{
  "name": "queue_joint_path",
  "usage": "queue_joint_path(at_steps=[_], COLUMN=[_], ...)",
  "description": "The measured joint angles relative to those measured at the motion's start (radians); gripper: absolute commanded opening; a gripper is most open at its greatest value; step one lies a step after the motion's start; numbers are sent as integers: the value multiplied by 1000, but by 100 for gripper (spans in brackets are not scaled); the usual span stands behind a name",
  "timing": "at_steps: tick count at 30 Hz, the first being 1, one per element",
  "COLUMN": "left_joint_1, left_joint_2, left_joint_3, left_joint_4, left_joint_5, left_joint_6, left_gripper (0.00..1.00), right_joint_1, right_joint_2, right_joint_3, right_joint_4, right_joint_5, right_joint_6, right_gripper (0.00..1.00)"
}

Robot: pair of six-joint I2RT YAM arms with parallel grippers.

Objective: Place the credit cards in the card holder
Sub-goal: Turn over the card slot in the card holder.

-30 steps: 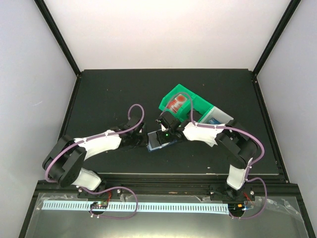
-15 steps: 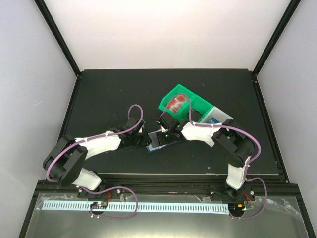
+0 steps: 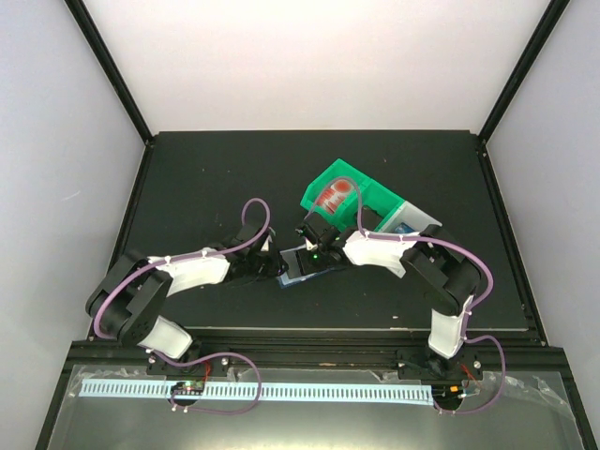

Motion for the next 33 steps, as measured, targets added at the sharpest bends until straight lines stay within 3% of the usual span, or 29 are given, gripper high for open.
queue_joint_path(at_steps=[7,13,18,33], left_joint_1=[3,3,3,3], left_joint_2=[0,-1,-29,-4], left_joint_3=[-5,-4,-4,-4], left_joint_4=[18,-2,-33,-10], left_joint_5=[18,2,-25,2], left_joint_6=[-2,7,21,32], left_gripper=[20,24,19,20], right_joint_1=[0,0,0,0], right_joint_2=[0,4,6,8], right_joint_3=[0,3,6,6], right_joint_4=[0,0,1,2], right_joint_5=[0,0,0,-1], right_joint_6=[2,2,2,5], right_gripper=[1,1,1,1])
